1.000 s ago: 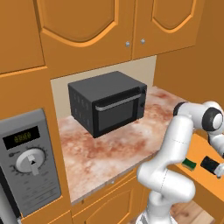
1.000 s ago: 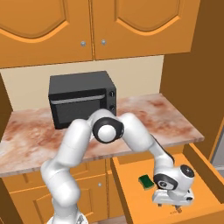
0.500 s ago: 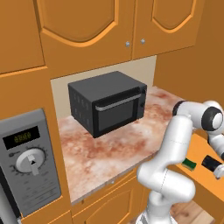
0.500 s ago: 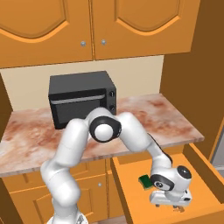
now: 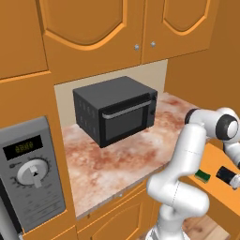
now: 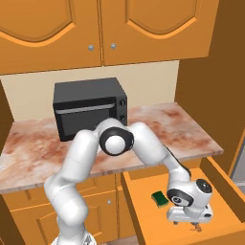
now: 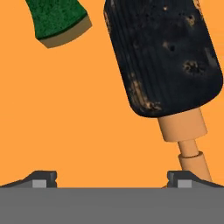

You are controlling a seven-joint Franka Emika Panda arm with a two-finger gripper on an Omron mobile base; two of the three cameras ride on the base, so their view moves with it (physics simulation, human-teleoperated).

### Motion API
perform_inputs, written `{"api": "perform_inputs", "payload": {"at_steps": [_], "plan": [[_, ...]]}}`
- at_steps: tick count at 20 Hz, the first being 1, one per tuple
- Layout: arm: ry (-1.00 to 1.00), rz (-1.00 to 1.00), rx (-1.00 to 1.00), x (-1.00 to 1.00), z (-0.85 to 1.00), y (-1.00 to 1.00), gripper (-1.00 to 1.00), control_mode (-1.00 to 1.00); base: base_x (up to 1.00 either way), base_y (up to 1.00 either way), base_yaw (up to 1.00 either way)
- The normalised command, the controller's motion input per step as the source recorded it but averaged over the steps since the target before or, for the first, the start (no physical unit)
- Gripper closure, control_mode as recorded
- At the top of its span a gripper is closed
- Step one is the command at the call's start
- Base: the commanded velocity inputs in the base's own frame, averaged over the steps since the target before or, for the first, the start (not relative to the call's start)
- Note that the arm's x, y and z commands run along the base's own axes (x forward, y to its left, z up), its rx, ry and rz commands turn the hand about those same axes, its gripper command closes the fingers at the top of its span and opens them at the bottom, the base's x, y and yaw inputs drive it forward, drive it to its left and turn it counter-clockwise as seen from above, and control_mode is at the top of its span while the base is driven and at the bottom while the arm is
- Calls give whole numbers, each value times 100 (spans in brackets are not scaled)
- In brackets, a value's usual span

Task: Restock the sink supplies by placing the sponge and soap dispenser on the counter and next to the sink. Make sure the soap dispenser is upright.

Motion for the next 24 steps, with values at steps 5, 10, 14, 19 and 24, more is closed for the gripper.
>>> {"api": "perform_inputs", "payload": {"at_steps": [5, 10, 14, 19, 24], "plan": [[0, 1, 0, 9, 0, -18, -100, -100, 0, 0, 0], [0, 3, 0, 23, -8, -14, -100, -100, 0, 0, 0], [0, 4, 0, 27, -13, -25, -100, -100, 0, 0, 0], [0, 5, 0, 12, -39, -19, -100, -100, 0, 0, 0], [0, 4, 0, 0, -35, -25, -100, -100, 0, 0, 0]]}}
